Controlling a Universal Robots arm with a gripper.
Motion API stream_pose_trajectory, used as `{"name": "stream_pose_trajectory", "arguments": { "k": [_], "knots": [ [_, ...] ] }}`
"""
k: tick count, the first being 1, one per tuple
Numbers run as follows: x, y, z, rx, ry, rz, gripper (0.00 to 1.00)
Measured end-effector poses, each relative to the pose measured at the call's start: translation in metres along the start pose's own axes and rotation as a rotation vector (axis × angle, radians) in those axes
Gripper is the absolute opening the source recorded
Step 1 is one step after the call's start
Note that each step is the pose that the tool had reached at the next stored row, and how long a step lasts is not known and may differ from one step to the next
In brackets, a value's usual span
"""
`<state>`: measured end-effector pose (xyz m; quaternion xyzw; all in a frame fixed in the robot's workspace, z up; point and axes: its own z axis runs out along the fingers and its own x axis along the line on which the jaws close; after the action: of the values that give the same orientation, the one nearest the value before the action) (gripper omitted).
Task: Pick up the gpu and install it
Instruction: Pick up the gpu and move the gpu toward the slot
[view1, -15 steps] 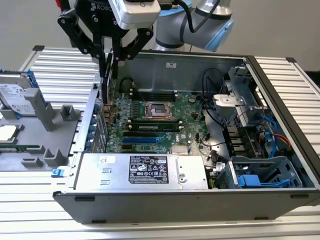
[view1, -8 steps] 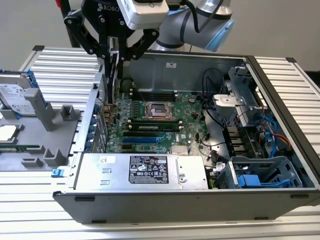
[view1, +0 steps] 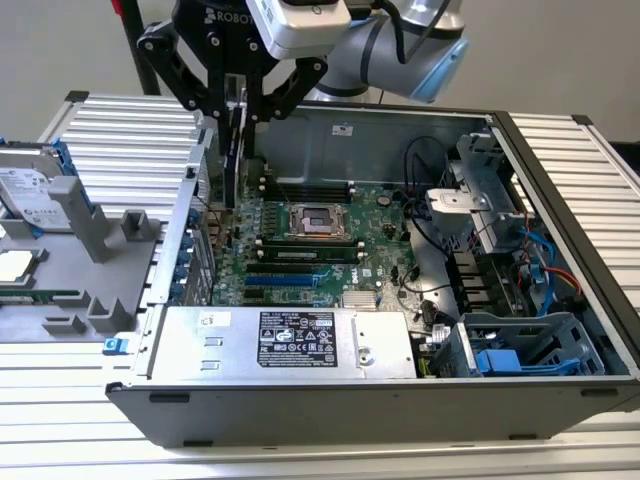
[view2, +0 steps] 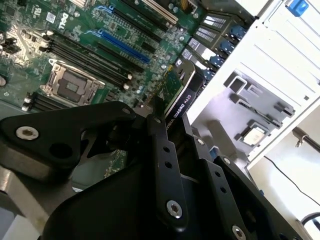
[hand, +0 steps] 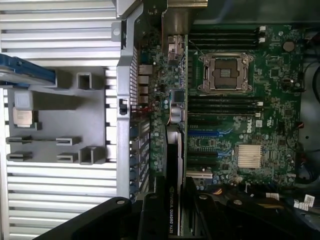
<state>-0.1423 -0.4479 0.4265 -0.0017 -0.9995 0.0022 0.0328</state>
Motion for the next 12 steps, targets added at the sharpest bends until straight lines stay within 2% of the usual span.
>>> {"name": "stream_pose_trajectory", "arguments": {
  "k": [12],
  "knots": [
    [-0.0007, 0.0, -0.0001, 0.0001, -0.0001, 0.0, 0.0]
  ]
}}
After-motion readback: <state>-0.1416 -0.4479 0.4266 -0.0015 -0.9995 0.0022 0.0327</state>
